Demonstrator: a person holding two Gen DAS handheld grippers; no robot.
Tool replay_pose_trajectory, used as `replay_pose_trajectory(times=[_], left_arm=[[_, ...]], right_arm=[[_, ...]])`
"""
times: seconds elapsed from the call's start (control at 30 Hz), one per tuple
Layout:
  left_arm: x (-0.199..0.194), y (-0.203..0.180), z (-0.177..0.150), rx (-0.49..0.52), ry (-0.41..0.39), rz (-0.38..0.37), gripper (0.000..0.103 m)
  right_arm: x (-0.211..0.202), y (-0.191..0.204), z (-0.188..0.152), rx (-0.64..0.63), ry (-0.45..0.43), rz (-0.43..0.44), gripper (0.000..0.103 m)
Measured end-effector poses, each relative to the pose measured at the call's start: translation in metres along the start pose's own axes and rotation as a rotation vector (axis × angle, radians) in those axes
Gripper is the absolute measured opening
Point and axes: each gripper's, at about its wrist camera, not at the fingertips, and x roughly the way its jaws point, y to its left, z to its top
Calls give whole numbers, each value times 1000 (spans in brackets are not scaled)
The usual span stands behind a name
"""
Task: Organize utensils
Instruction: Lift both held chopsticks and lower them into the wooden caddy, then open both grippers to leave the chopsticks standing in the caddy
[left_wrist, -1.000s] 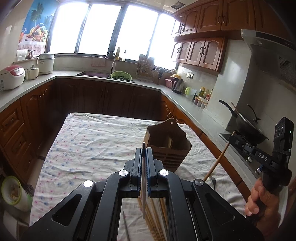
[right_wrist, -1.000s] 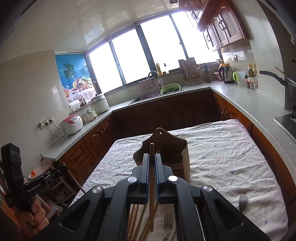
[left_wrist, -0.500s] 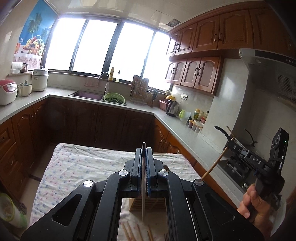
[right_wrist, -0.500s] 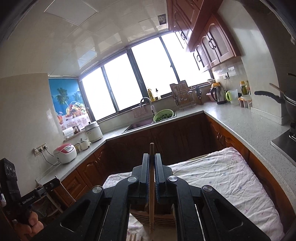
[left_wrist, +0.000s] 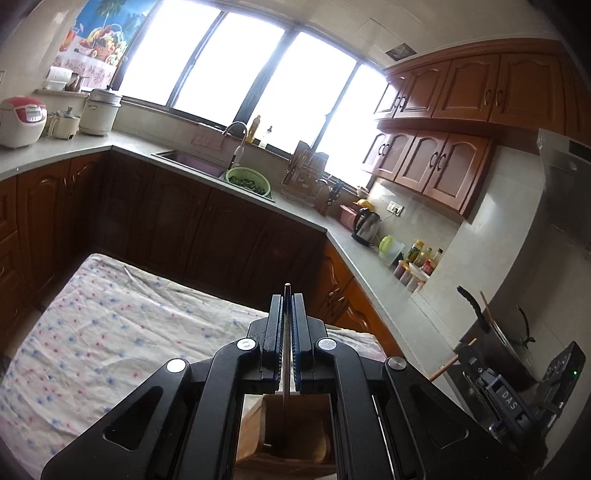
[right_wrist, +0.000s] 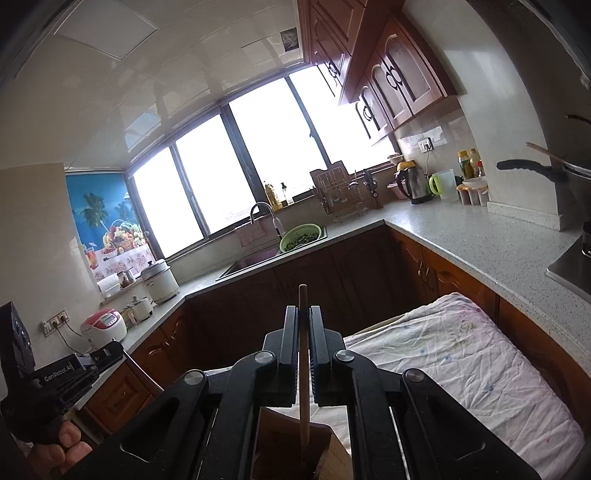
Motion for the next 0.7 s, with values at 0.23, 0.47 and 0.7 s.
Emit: replay_pose_trajectory(times=[0.23, 0.47, 0.7], left_arm=[[26, 5, -34, -19, 48, 26, 3], [31, -1, -40, 49, 56, 44, 3], [33, -2, -37, 84, 77, 47, 3]], right_arm=[[18, -11, -25, 31, 24, -9, 5], [22, -15, -32, 36, 56, -19, 5], [24, -16, -27, 34, 88, -12, 8]])
